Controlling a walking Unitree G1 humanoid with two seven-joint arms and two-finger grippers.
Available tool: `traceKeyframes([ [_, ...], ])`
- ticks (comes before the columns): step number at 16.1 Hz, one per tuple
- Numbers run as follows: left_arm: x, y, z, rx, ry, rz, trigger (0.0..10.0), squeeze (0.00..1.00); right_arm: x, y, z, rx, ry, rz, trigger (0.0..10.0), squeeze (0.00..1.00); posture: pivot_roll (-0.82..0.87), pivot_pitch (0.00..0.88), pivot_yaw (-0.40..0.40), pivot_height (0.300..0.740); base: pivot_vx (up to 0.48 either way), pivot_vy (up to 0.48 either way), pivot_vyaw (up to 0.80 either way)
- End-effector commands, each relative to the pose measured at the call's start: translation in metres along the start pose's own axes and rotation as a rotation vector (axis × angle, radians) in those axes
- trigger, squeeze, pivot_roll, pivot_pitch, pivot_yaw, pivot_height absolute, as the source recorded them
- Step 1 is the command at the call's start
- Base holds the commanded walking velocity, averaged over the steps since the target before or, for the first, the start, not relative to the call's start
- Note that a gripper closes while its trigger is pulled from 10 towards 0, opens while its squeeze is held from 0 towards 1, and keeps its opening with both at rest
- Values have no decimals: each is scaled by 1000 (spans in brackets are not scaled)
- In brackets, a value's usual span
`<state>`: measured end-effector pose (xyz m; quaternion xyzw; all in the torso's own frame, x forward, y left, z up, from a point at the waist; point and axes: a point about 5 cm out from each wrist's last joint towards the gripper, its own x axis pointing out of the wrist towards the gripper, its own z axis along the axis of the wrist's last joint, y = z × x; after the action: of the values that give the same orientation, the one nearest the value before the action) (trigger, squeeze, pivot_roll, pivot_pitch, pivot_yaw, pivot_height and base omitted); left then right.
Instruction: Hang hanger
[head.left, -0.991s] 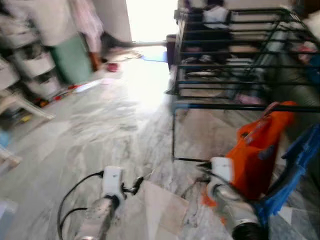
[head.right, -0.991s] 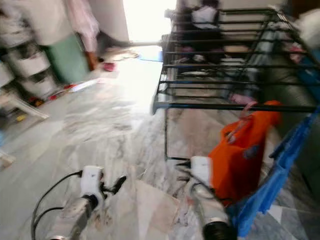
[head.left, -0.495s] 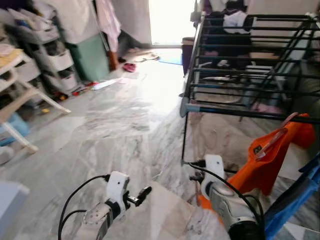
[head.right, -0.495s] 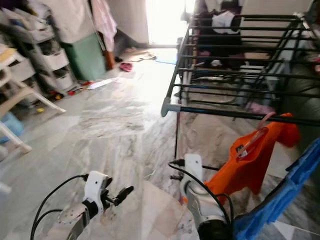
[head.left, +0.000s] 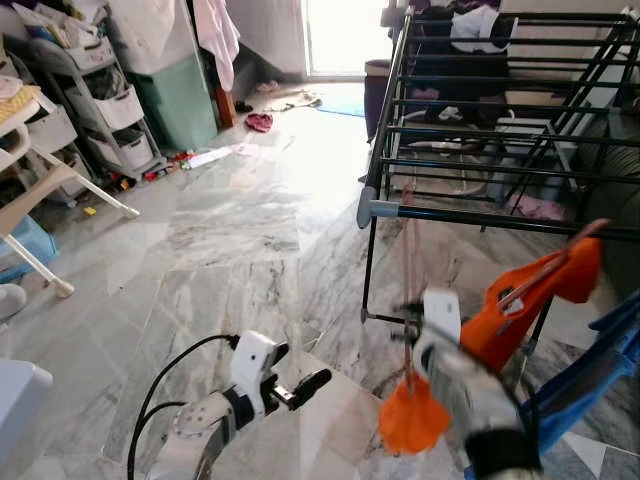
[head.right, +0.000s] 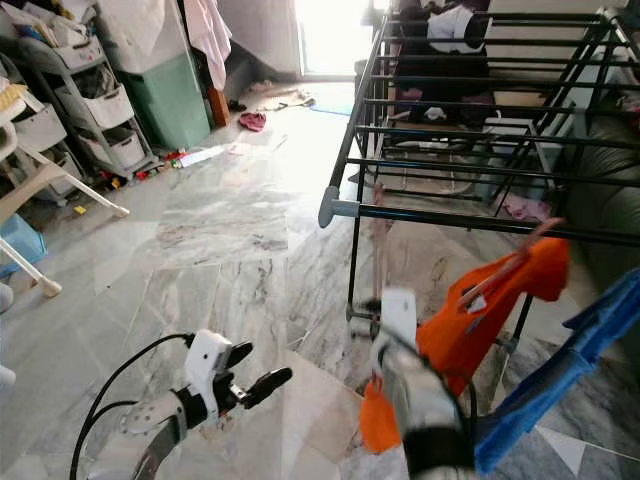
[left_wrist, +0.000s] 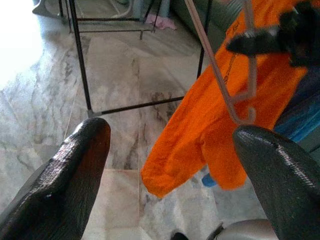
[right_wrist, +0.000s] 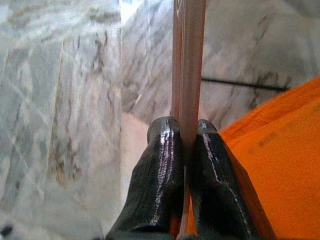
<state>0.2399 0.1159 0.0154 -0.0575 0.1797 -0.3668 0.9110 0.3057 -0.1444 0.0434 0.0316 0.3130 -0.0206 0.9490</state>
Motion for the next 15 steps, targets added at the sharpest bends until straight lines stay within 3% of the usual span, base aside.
traceKeyframes([
  [1,-2,2,0,11,10,7,10000,0,3,1,17,14,-28,15,10000,0,-178,0,80,740,0,0,0],
  [5,-3,1,-6,19,38,-11,10000,0,6,10,53,41,-86,48,10000,0,-165,0,79,740,0,0,0],
  [8,-5,1,-15,8,61,1,10000,0,10,9,63,37,-88,37,10000,0,-161,0,73,740,0,0,0],
  [15,-3,5,-33,12,106,19,10000,0,3,16,0,-41,22,52,10000,0,-168,0,73,740,0,0,0],
])
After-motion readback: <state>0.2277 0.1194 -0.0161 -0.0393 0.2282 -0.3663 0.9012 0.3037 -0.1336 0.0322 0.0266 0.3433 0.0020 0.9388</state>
